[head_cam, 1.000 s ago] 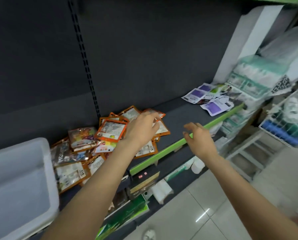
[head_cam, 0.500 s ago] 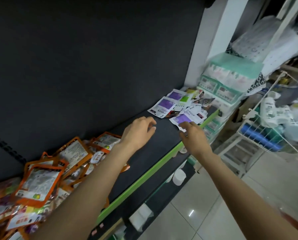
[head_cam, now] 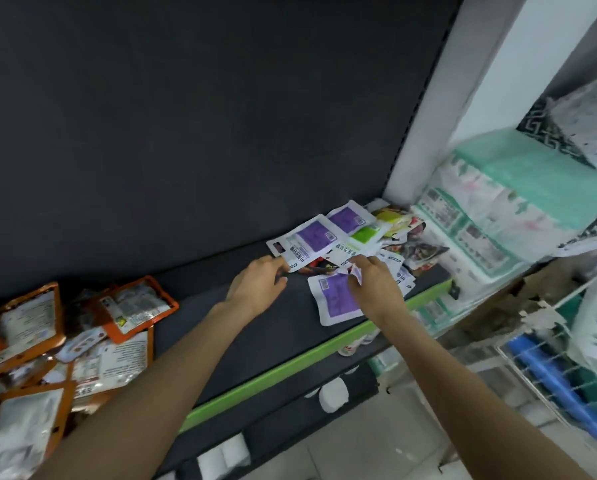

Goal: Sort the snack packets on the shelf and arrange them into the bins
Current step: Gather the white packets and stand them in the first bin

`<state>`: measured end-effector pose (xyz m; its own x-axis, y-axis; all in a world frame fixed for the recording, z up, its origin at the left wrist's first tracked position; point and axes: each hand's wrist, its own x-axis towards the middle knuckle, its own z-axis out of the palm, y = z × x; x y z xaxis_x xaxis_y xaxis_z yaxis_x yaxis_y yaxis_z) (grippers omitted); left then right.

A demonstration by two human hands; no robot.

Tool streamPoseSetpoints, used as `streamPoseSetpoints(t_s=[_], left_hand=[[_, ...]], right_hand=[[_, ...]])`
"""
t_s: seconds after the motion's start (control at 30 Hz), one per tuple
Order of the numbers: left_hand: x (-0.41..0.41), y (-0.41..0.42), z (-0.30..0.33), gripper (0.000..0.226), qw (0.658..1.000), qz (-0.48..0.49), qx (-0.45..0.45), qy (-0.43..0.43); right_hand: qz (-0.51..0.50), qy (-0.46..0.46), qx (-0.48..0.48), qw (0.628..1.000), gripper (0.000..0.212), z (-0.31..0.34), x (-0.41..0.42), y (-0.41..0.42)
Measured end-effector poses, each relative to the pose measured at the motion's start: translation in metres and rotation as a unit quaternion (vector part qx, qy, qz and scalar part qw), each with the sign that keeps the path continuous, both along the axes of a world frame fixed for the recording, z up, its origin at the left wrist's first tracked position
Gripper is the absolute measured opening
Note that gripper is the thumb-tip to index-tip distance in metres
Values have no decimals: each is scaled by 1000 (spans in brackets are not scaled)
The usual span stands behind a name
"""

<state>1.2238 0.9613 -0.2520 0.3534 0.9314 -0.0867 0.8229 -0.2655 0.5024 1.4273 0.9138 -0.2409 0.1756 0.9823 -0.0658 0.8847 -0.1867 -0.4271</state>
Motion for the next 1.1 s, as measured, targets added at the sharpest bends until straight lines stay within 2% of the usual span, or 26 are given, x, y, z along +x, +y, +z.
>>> streamPoseSetpoints(t_s=[0.17, 0.3, 0.37, 0.5, 0.67, 0.8, 0.93, 1.1], left_hand=[[20, 28, -29, 44, 999, 27, -20, 29], [25, 57, -47, 72, 995, -15, -49, 84], [26, 68, -56, 78, 992, -35, -66, 106], [37, 71, -67, 62, 993, 1, -78, 91], [38, 71, -66, 28, 993, 30, 28, 107], [29, 65, -56, 28, 991, 65, 100, 55], [16, 56, -40, 23, 982, 117, 146, -21], [-2, 36, -11, 19, 962, 206, 156, -87]], right_hand=[[66, -39, -16, 997, 55, -26, 25, 38], [106, -87, -35, 990, 61, -42, 35, 62], [110, -104, -42, 988, 59, -49, 39, 67], [114, -151, -21, 982, 41, -57, 47, 71], [128, -185, 12, 974, 30, -59, 45, 78], [103, -233, 51, 966, 26, -56, 43, 76], [80, -199, 75, 974, 14, -41, 47, 73], [68, -116, 82, 987, 16, -16, 46, 73]])
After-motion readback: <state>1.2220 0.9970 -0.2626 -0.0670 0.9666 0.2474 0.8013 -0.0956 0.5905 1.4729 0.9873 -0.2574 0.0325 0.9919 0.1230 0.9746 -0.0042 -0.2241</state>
